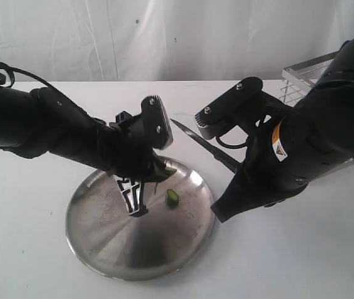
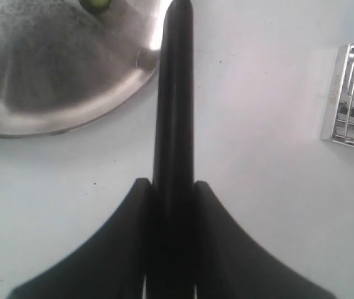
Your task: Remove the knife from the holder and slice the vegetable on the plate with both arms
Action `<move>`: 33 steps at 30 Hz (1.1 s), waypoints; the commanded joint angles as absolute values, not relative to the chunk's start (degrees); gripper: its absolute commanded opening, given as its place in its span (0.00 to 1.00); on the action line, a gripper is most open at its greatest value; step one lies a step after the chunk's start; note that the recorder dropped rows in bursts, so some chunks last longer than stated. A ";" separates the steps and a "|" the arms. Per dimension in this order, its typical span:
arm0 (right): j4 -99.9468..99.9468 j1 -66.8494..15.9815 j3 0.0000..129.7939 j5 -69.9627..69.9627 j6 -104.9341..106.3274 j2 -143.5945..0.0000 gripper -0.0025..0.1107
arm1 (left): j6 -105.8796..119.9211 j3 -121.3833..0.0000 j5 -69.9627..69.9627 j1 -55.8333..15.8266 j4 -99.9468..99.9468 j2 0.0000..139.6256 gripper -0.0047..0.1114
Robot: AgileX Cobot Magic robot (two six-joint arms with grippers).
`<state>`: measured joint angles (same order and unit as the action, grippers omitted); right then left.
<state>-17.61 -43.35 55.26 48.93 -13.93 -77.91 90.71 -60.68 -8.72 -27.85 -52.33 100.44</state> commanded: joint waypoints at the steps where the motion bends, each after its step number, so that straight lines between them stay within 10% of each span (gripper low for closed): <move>1: -17.29 -42.82 55.24 49.15 -14.18 -77.26 0.02 | 74.18 -60.81 -10.55 -24.44 -30.79 99.93 0.04; 12: -15.57 -42.82 55.24 43.97 -14.18 -77.52 0.02 | 16.95 -72.87 -45.11 -6.71 -12.00 99.93 0.04; 20: -14.60 -42.82 55.24 45.16 -14.18 -77.52 0.02 | 60.68 -70.60 -46.95 -15.75 -29.65 101.72 0.04; 33: -13.08 -42.82 55.24 46.29 -14.18 -77.52 0.02 | 59.36 -70.46 -40.95 -23.61 -14.14 112.68 0.04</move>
<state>-12.96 -43.35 55.26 46.34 -13.93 -77.82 60.74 -71.01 -42.89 -23.20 -14.80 110.62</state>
